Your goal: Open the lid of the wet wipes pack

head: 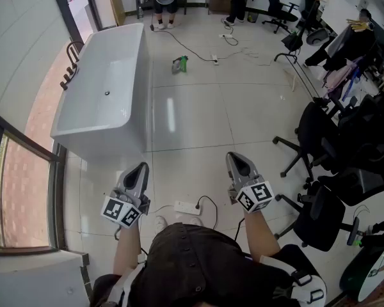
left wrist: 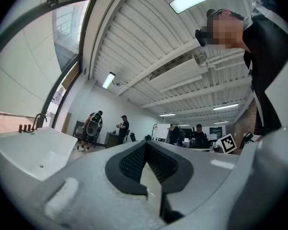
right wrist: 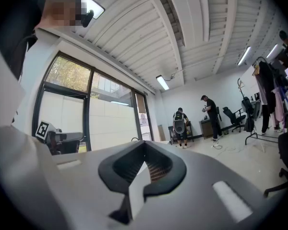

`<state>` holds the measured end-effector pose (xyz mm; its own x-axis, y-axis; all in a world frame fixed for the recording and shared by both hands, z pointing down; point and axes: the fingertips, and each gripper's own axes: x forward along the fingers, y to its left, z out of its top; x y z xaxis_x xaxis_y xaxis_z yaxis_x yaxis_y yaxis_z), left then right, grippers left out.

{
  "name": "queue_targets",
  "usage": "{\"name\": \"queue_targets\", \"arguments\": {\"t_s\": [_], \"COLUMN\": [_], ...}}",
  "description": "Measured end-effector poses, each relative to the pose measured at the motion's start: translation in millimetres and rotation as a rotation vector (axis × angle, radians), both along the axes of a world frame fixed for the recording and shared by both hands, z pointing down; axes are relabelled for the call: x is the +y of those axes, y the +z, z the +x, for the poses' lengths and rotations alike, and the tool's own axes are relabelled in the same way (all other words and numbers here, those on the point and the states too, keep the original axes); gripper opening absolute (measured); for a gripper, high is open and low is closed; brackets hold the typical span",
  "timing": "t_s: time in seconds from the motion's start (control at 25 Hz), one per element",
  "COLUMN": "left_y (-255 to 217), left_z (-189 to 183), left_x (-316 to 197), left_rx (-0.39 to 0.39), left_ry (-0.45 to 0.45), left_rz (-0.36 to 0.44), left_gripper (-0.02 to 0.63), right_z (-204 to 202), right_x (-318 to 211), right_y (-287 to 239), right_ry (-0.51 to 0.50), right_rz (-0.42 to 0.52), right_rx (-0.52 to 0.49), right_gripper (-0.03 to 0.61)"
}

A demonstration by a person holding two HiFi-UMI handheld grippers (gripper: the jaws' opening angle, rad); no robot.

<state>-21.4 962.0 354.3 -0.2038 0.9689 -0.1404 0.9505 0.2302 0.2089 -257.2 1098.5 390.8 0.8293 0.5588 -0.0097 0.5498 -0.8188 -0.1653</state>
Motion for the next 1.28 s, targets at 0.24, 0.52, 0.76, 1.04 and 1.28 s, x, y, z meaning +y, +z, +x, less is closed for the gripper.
{"name": "queue_targets", "arguments": {"t_s": [0.24,0.52,0.76,1.04,1.28], "left_y": [0,-2,-11,-11,-6], "left_z": [13,73,113,178,220], "left_x": [-28,-98,-150,-240,-311], "left_rx": [0.019,-0.015,-0.024,0.04,0.02], "left_ry": [-0.098,-0.301,-0.379,-0.559,-0.679], "left_rz": [0.001,0.008,-0.033,-0.022,-0.036], "left_gripper": [0.0,0.002,0.0,0.0,0.0], "right_z": [33,119,179,282,354], "right_x": [8,-39,-68,-135,-194], "right_y": [6,3,-9,-25,-25], "right_ry": [-0.1,-0.316,-0.39,-0.57,-0.692], "right_rz": [0.005,-0.011,-0.015,-0.053,-0.056], "right_rx": [0.004,-0.014,0.008,0.027,0.013], "right_gripper": [0.005,0.005,0.005,0.005,0.005]}}
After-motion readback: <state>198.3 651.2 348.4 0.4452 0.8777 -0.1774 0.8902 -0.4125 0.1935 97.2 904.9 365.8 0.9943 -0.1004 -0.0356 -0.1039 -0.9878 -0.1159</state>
